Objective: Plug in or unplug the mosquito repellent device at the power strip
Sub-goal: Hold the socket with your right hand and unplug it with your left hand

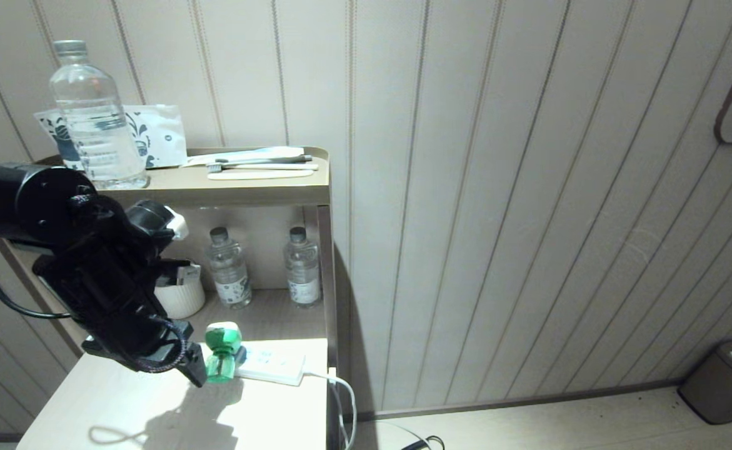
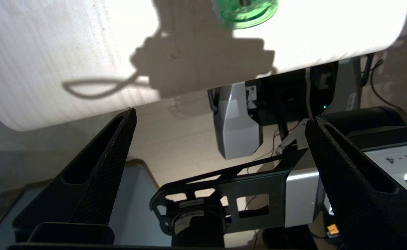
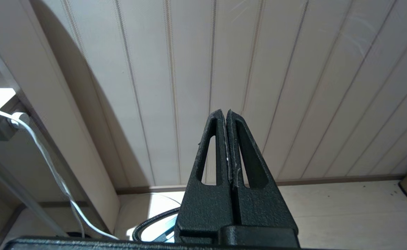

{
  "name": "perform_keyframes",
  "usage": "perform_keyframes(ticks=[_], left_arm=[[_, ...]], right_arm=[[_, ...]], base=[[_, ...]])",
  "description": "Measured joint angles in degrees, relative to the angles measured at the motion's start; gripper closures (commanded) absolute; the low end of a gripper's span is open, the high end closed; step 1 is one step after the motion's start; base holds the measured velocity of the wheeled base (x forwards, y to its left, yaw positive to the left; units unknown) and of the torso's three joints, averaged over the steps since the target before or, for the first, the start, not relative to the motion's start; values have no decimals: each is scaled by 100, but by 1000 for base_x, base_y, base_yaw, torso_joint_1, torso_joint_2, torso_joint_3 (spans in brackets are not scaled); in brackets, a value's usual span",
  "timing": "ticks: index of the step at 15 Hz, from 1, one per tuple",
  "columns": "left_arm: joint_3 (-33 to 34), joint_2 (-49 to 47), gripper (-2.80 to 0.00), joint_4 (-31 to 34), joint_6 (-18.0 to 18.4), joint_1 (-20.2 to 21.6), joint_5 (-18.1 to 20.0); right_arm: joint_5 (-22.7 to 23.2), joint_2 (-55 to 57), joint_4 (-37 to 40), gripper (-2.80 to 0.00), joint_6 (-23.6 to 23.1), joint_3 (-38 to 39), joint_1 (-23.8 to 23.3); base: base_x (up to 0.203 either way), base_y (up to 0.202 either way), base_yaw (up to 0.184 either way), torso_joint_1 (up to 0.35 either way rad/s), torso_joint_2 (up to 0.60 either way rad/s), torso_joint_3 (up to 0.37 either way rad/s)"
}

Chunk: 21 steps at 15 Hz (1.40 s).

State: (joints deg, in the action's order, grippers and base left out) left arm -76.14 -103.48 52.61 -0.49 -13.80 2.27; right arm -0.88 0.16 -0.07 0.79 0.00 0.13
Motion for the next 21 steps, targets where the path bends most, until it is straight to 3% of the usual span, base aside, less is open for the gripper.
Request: perform_keyframes(ticks=[6,10,15,21], left_arm=[[-129,123,-280,-1076,27,103,-132],[452,101,-280,-2228,-13,35,-114],[883,-37,-280,-2686,37,-9,119],[919,75,-280,-2751,123,-64,211]], right_arm=[[0,0,0,0,0,0,-3],[0,0,0,0,0,0,-6],[0,0,0,0,0,0,-6],[0,0,0,0,-2,0,-6]], base=[[0,0,0,0,0,0],[0,0,0,0,0,0],[0,0,0,0,0,0],[0,0,0,0,0,0]])
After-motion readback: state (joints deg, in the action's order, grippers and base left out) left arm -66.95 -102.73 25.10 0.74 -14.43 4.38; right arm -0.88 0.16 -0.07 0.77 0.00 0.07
